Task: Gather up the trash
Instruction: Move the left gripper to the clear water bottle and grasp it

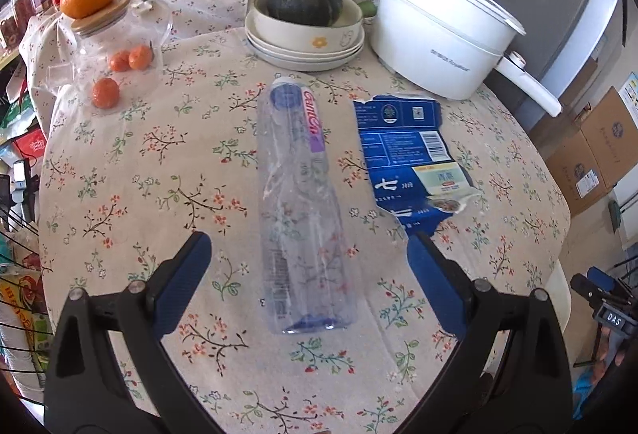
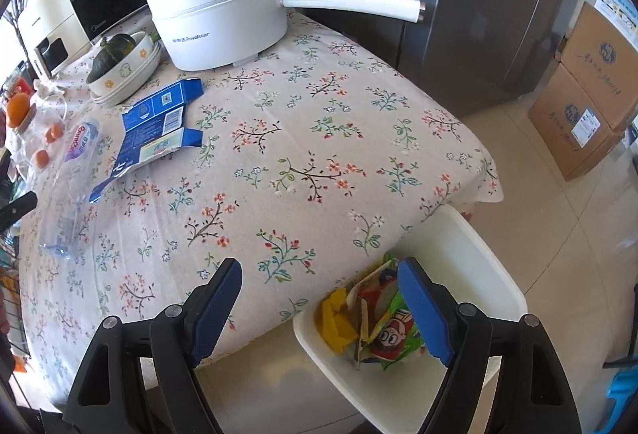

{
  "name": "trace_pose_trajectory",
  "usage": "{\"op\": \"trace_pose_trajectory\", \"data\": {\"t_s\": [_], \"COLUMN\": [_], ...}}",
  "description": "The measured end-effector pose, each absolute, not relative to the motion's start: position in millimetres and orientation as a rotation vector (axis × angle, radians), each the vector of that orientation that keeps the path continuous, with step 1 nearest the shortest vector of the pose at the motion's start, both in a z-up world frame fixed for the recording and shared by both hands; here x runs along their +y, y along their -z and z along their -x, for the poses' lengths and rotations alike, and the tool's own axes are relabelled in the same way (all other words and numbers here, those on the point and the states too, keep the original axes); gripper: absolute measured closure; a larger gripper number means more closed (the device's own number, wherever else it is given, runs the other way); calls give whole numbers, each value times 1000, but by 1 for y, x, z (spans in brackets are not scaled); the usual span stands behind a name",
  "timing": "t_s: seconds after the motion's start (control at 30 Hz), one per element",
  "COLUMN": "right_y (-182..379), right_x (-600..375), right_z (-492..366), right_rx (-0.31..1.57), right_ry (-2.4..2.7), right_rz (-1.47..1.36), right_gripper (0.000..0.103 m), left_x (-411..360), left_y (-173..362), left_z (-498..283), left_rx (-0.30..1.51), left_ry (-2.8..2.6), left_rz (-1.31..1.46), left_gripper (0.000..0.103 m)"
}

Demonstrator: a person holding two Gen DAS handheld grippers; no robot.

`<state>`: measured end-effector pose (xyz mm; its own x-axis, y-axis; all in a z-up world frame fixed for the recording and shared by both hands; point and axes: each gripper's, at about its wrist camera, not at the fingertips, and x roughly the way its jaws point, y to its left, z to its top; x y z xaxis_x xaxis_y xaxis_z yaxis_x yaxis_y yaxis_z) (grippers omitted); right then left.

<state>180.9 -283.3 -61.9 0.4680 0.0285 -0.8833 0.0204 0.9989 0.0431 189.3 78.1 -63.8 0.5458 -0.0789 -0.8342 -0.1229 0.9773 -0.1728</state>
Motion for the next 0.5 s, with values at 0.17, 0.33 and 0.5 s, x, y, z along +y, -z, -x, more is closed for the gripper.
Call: {"op": "trace_pose_trajectory", "data": {"t_s": [0.17,0.33,0.5], "right_y": [65,69,72], "right_x": [-272,-257,-242], "right_z": [-191,-200,-209], "right_rx": [1094,1098,1103], "right_ry": [-5,3,-3], "right_rz": [-58,-26,-38], "right_gripper": [21,21,21], "left_x": [92,95,95], "left_y": [86,94,102], "left_z": [-208,-220,-224], "left_rx": [1023,1034,1066], "left_ry": [-13,14,27], "left_rz": [308,383,404], "left_gripper": [9,19,41]}}
